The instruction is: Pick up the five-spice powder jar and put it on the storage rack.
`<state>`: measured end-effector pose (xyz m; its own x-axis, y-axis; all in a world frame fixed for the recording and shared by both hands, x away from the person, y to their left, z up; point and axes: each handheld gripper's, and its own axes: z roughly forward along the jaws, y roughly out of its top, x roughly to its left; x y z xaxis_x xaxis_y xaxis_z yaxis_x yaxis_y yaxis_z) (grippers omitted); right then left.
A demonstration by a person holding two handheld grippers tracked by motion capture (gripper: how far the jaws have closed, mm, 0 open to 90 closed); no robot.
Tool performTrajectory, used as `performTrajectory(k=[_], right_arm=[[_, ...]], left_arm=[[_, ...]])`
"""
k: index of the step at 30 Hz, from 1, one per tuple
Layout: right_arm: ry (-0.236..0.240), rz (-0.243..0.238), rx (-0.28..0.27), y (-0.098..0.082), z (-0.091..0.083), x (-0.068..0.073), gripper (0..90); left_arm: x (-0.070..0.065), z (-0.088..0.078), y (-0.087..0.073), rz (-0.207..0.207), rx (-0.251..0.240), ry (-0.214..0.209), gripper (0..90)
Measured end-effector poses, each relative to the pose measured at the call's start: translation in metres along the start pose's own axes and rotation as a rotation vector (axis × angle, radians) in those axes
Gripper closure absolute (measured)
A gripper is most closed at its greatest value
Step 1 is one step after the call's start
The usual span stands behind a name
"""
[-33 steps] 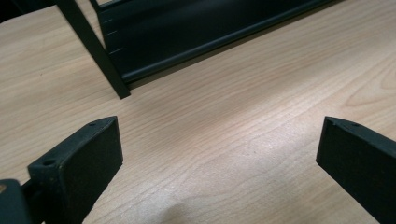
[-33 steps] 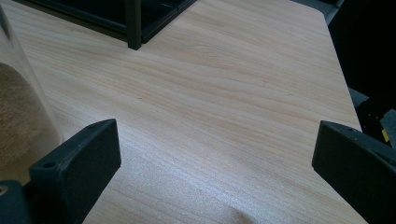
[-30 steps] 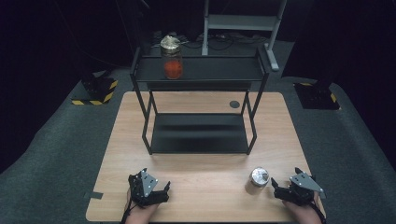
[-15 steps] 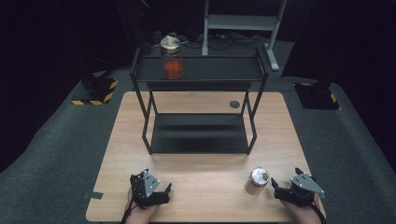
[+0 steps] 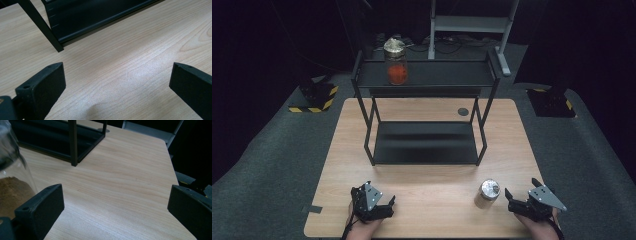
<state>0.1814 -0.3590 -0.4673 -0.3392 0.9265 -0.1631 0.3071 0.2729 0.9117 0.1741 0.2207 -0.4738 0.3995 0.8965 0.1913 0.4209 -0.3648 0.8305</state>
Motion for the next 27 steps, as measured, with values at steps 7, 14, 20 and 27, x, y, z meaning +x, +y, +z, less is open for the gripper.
performTrajectory(k=[7,14,20,27], right_arm=[[-0.004,0.012,-0.044,0.004,-0.010,0.001,0.0],[0.003,0.020,-0.094,0.008,-0.022,0.003,0.0],[0.027,0.013,-0.127,0.012,-0.028,0.006,0.0],[0.060,0.004,-0.168,0.014,-0.032,0.014,0.0]], left_arm=[[-0.001,0.000,0.000,0.007,-0.001,0.001,0.7],[-0.001,-0.001,-0.002,-0.008,-0.010,0.004,0.7],[-0.002,-0.001,-0.001,0.001,-0.004,0.002,0.7],[-0.002,-0.001,-0.001,-0.002,-0.005,0.002,0.7]])
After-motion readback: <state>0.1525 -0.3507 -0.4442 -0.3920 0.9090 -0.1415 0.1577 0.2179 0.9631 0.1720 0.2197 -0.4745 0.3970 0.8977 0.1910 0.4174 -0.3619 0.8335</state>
